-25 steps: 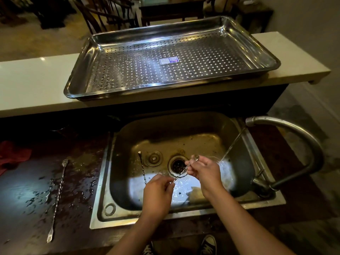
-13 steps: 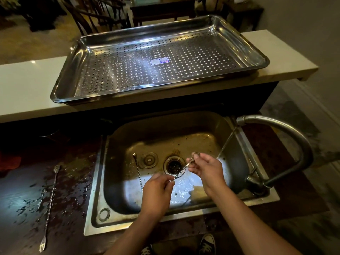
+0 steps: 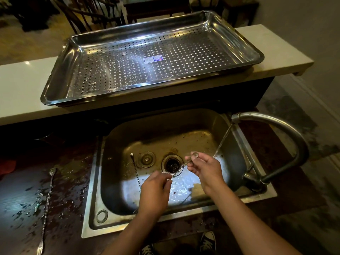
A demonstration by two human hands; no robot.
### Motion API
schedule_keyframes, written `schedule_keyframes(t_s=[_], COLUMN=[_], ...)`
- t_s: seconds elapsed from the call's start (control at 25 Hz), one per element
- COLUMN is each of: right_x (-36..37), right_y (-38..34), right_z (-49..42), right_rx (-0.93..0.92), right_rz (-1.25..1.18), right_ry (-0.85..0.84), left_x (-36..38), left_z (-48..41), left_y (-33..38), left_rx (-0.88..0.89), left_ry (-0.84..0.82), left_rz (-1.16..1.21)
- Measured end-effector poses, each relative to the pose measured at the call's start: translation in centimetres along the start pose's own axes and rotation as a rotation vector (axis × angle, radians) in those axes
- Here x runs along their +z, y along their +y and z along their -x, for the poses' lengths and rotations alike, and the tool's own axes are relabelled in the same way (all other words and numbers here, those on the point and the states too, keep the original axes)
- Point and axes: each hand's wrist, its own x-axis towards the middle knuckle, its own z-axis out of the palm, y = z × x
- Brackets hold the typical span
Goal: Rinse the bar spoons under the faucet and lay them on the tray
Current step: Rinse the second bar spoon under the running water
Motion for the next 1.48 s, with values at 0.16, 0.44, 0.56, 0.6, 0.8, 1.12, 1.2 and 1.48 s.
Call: schedule_keyframes(t_s=[0.16, 0.44, 0.56, 0.6, 0.8, 1.12, 1.2, 1.48], right_x=[-0.4, -0.4, -0.2, -0.2, -1.0, -1.4, -1.7, -4.5], right_y=[-0.2, -0.8, -0.3, 0.0, -1.2, -1.4, -1.2, -2.8], right_z=[-0.4, -0.3, -0.3, -0.1, -0.7, -0.8, -0.9, -2.7], right_rx=[0.001, -0.032, -0.013, 0.004, 0.049, 0.047, 0.006, -0.048], right_rz=[-0.014, -0.06, -0.106, -0.127, -0.328, -0.189, -0.048, 0.042], right_ry=[0.01, -0.015, -0.036, -0.068, -0.07, -0.01, 0.024, 0.379], left_x=[0.1, 0.5, 0.9, 0.9, 0.8, 1.3, 1.7, 3.5], left_z=[0.0, -0.8, -1.2, -1.2, -1.1, -1.6, -1.9, -2.8], left_y=[-0.3, -0.2, -0.2, -0.2, 0.3, 0.3, 0.3, 2.9], left_rx=[0.029, -0.018, -0.117, -0.17, -0.416, -0.274, -0.155, 0.04], left_ry=[-0.008, -0.012, -0.068, -0.093, -0.193, -0.17, -0.13, -0.118], left_rz=[0.006, 0.104, 0.208, 0.265, 0.594, 0.446, 0.287, 0.096])
